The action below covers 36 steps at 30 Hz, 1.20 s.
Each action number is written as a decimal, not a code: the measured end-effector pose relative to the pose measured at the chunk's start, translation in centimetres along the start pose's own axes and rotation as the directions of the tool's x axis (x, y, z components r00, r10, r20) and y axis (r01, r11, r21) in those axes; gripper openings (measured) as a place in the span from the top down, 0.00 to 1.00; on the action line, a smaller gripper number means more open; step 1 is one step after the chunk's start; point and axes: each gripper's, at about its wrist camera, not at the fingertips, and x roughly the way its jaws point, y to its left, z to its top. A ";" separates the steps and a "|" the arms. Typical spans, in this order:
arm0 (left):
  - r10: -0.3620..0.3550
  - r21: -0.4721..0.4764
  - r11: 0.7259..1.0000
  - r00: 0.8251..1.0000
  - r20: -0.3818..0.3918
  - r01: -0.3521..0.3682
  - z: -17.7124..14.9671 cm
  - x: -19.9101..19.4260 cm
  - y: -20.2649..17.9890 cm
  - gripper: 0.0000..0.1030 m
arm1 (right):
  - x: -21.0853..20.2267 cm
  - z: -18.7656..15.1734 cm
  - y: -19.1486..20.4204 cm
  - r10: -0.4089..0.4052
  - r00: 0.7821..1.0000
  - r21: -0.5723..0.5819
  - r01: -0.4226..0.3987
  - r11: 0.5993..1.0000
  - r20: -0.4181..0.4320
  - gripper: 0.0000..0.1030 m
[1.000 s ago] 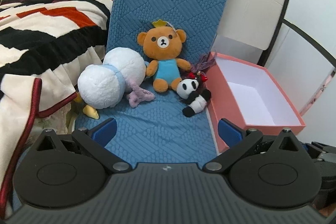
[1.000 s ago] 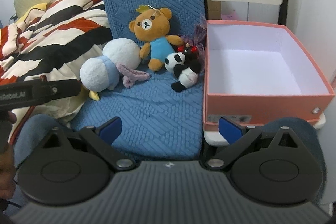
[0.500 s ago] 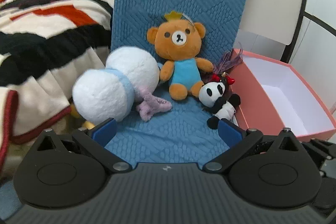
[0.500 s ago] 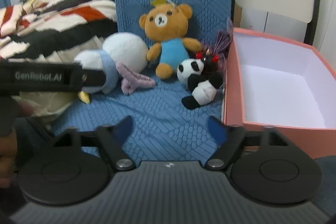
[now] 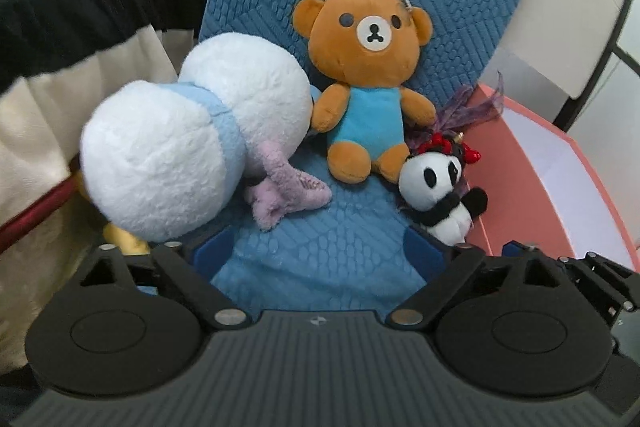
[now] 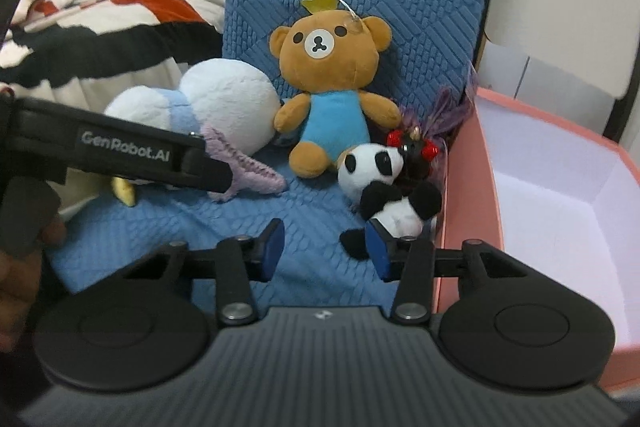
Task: Organize objects
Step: 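Grasp the panda keychain with the right tool while the left tool grasps the pink plush clip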
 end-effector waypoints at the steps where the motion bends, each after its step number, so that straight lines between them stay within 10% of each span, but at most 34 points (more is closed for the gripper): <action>1: -0.009 -0.024 1.000 1.000 -0.009 0.009 0.2 0.6 0.2 0.15 | 0.5 0.2 0.1 -0.009 1.000 -0.018 0.009 1.000 0.007 0.54; 19: 0.105 -0.066 0.992 0.994 -0.035 -0.107 2.3 7.3 1.1 0.35 | 9.1 2.0 -2.5 -0.146 0.986 -0.148 0.133 0.980 -0.078 0.53; 30: 0.119 -0.055 0.992 0.990 0.077 -0.115 2.7 6.2 1.8 0.81 | 11.1 2.4 -2.7 -0.161 0.980 -0.144 0.144 0.979 -0.115 0.52; 36: 0.061 -0.005 0.998 0.995 0.081 -0.061 2.3 5.4 1.0 0.86 | 10.5 2.5 -2.8 -0.130 0.984 -0.106 0.117 0.987 -0.122 0.54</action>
